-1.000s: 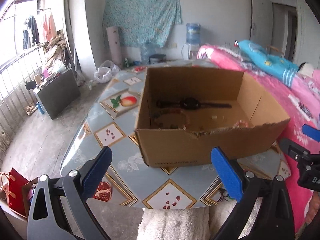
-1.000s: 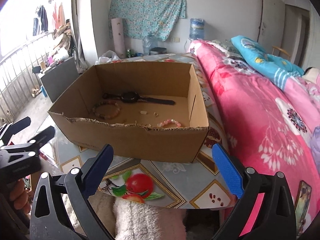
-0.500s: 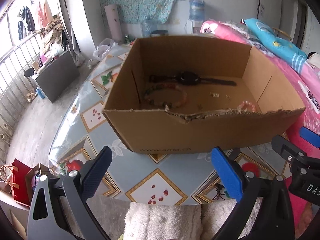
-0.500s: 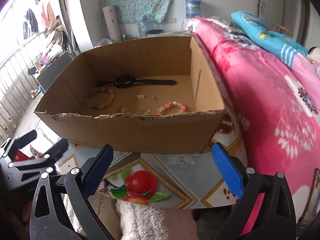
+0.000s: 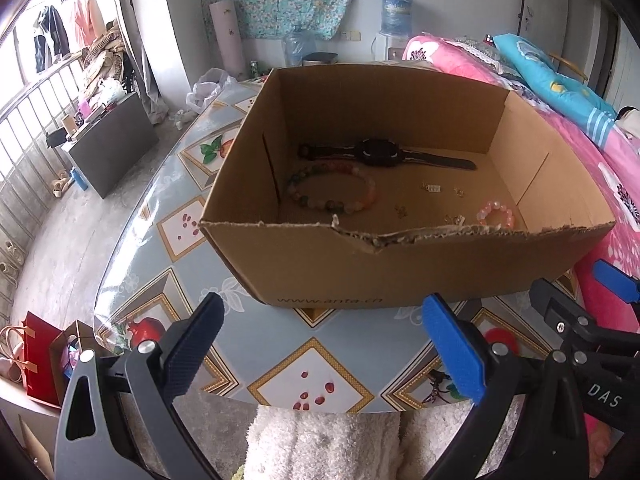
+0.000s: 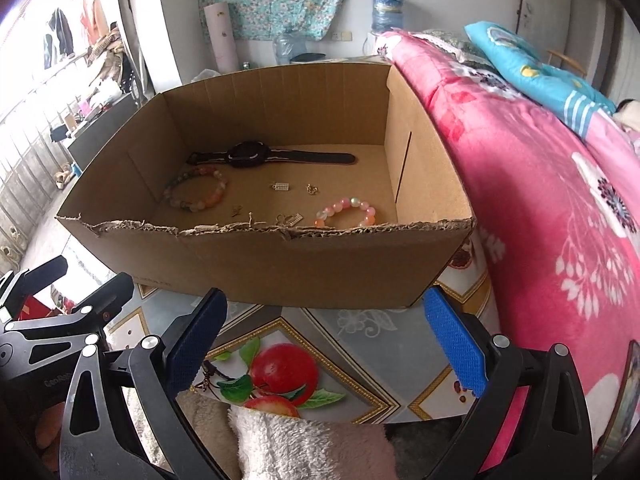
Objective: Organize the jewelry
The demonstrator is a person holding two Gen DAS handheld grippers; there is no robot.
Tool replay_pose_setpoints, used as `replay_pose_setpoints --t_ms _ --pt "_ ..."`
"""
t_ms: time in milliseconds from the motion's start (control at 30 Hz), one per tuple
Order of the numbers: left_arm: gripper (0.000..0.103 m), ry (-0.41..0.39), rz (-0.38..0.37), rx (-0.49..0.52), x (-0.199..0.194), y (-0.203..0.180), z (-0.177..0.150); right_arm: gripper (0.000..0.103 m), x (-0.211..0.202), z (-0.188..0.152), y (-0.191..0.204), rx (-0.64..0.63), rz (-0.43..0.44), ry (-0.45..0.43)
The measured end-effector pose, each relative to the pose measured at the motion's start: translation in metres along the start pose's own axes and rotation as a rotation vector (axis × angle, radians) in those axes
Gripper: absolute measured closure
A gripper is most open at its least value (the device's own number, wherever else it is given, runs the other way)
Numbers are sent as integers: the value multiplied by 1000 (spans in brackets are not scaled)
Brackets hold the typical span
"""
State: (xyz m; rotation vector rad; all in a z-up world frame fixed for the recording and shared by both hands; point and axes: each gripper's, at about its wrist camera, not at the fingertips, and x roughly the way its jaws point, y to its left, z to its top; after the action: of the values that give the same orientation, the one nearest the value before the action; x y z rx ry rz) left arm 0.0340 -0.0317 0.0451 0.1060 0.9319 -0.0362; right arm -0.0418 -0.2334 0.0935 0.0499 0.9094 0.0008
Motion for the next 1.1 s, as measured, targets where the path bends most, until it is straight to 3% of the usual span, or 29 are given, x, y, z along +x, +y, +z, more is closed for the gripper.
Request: replay_pose_setpoints --t_ms 1100 --pt "6 28 9 -1 7 2 3 8 5 0 4 14 -29 21"
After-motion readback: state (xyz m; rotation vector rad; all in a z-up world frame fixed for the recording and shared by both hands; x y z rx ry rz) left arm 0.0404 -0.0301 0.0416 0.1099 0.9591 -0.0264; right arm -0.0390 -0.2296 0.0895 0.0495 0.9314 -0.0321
